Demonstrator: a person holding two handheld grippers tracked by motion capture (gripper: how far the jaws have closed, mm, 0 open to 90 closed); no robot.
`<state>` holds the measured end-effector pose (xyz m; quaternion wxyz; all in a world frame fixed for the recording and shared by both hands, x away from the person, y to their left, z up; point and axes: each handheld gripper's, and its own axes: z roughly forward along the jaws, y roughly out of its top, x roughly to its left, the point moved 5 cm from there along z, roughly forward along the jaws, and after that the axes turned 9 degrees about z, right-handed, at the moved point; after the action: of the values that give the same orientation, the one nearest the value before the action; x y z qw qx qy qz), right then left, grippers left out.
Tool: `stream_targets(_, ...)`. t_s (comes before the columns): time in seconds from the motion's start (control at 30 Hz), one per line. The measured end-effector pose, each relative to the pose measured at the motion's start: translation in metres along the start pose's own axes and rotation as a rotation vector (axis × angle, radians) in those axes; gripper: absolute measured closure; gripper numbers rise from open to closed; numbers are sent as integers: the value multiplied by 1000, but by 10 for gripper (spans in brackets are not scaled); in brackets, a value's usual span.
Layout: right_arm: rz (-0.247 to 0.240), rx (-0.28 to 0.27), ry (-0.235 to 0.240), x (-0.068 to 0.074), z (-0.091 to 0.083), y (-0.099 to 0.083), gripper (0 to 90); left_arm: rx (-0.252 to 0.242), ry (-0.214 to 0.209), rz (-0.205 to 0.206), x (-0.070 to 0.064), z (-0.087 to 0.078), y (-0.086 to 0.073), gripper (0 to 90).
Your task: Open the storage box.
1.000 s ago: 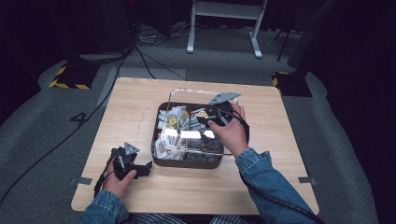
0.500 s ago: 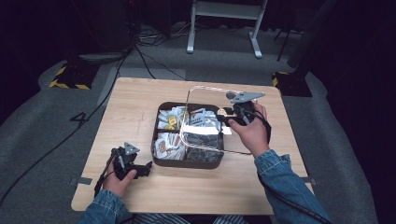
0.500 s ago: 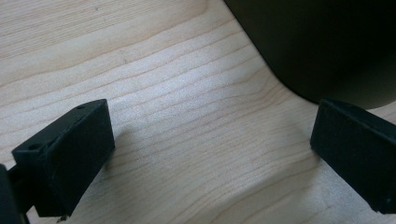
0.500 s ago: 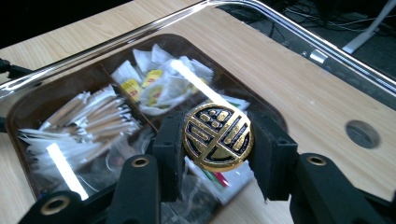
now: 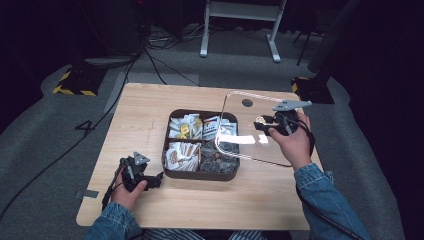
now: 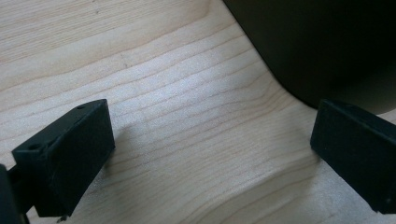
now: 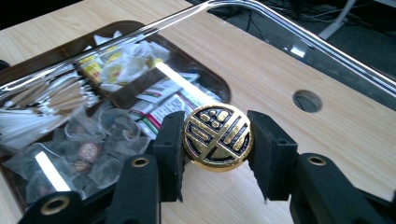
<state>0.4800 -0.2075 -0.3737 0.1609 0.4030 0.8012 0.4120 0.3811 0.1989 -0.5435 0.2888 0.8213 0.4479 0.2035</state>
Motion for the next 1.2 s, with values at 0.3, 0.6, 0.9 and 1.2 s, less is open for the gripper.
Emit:
stream_targets(0.3,54,-11,-23,-30,-14,-9,592,0,0,0,0,0,0,0)
stream_targets(0.6,119,-12,-57,-66,-17,-28,592,0,-2,3,0,0,0,0)
stream_targets(0.9,163,-6,-92,-91,-12,-46,592,-1,-4,6,1,0,0,0)
stream_targets(1.2,185,20,-109,-104,3,-67,592,0,-5,6,0,0,0,0)
